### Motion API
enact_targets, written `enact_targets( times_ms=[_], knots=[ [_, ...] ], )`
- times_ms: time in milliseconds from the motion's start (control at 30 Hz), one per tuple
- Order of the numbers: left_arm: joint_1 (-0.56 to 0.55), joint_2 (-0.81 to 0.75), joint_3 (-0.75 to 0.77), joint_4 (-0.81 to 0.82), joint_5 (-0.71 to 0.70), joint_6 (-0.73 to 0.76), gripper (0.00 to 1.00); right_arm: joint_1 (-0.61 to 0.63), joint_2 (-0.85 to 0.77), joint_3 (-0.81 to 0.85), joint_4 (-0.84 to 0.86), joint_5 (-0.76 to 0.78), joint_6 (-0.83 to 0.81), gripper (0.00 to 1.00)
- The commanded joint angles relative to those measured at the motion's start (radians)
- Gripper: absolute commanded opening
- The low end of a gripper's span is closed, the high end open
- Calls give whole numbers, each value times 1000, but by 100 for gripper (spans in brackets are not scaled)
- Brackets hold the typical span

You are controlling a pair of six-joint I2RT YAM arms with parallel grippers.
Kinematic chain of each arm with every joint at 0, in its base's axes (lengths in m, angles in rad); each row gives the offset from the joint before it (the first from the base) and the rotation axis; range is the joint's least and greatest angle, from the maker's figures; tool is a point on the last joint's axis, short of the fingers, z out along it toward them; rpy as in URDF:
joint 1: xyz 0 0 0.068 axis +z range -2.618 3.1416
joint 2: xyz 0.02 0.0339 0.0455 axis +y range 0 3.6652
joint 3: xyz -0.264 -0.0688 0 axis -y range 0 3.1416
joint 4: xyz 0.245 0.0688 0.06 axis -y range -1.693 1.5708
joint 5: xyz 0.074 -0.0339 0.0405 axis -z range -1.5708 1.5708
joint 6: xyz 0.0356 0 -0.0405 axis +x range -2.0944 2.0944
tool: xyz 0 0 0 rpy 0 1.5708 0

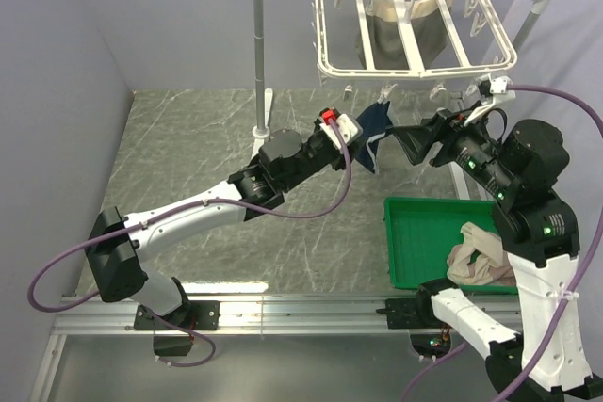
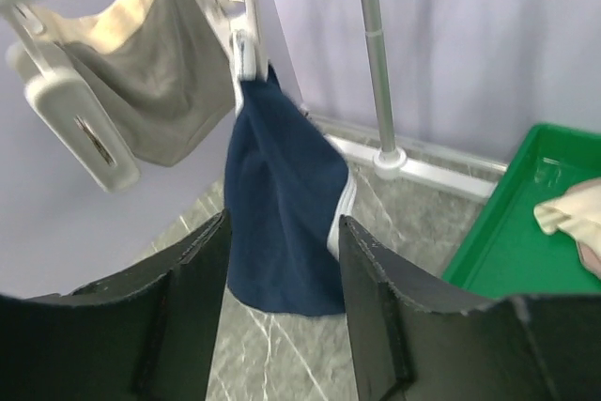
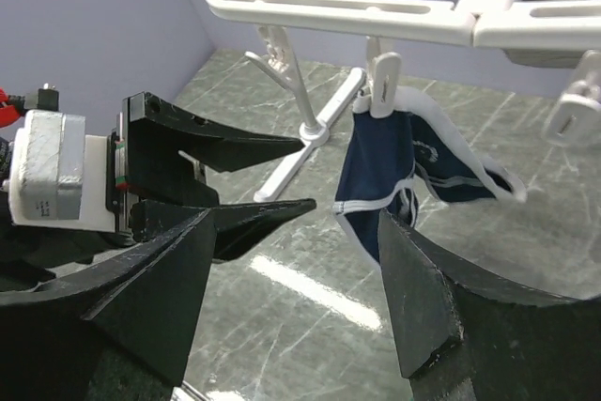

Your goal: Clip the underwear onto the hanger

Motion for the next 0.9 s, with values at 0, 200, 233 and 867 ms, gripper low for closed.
enact_targets(
  times_ms=[0, 200, 233, 867],
  knots=[
    [-4, -60, -20, -32, 5, -27, 55, -6, -33, -3, -31, 44, -45, 77],
    [-2, -116, -52, -96, 9, -73, 57, -9, -77, -20, -51, 81, -57, 77],
    [-2, -123, -57, -107, 11, -81, 57, -9, -81, -20, -54, 84, -55, 77],
    [-4, -422, -104, -440, 359, -74, 87, -61, -160, 7, -149, 131, 79, 74]
  ],
)
